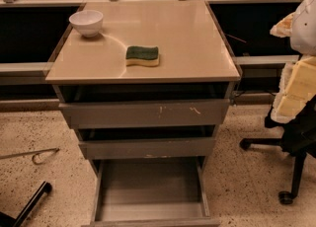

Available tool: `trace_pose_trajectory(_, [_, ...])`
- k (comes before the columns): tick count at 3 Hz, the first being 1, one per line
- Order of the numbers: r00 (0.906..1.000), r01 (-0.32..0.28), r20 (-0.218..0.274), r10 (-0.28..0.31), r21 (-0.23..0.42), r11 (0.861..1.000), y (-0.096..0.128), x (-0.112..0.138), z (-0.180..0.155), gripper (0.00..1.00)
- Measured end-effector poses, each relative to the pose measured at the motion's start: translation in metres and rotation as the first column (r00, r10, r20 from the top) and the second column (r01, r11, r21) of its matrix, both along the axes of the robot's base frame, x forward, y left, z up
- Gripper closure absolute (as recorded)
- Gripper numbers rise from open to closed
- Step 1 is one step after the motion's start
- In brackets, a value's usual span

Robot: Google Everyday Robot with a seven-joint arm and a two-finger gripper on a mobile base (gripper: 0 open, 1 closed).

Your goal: Close bottom drawer

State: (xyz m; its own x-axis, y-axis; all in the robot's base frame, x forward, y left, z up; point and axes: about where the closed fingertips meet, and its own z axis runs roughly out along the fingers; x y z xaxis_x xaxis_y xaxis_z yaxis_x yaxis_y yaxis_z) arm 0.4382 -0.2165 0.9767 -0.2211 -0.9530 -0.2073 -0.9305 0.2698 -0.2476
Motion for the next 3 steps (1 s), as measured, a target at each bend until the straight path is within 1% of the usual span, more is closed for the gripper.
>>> trace_pose_trajectory(1, [1.0000, 0.000, 0.000, 0.000, 0.000, 1.000, 0.000, 0.000, 0.000, 0.00])
trace_pose_trajectory(2, [0.9987, -0.013, -0.048, 0.015, 0.041, 0.999, 0.010, -0.003, -0.039, 0.00])
trace_pose_trajectory(3, [0.9890, -0.039, -0.136, 0.058, 0.139, 0.989, 0.030, -0.011, -0.126, 0.00])
